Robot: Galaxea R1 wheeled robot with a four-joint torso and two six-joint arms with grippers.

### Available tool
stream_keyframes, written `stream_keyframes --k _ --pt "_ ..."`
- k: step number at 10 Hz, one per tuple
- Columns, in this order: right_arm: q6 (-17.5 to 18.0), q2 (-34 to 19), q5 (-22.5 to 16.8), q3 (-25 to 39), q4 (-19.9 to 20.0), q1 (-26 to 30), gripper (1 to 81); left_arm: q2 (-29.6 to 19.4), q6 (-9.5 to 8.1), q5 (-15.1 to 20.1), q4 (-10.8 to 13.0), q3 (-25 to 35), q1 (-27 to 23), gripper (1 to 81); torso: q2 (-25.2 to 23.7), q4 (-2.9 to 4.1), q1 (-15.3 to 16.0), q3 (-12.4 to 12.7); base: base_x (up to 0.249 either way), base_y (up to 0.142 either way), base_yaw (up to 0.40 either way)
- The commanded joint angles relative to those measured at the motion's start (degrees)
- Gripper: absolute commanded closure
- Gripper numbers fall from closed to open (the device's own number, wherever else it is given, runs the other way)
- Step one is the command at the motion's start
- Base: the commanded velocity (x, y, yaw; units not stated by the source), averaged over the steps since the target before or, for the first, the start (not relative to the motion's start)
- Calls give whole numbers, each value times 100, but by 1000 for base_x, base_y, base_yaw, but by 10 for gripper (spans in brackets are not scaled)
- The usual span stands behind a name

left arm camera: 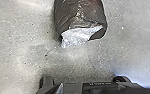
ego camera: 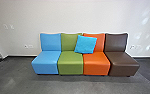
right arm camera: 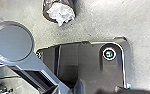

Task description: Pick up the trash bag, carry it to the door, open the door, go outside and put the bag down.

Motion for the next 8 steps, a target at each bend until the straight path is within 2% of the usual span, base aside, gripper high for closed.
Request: stream_keyframes --k 1,4,5,6,8 --pt "9 -501 -327 437 137 458 10 -100 -19 466 -96 25 -576 10 -536 0 345 -498 0 0 0" --pt "9 -939 -344 849 242 660 10 14 -28 509 -140 -45 -707 10 -1148 0 737 -1073 0 0 0" --pt "9 -1045 -353 911 251 687 10 102 -28 606 -149 -150 -778 10 -1381 0 887 -760 0 0 0" --pt "9 -1107 -353 938 303 687 10 198 -28 642 -166 -281 -866 10 -1563 0 1005 -929 0 0 0" --pt "9 -1152 -353 929 312 687 10 340 -28 756 -193 -510 -1085 10 -1869 0 1202 -1036 0 0 0"
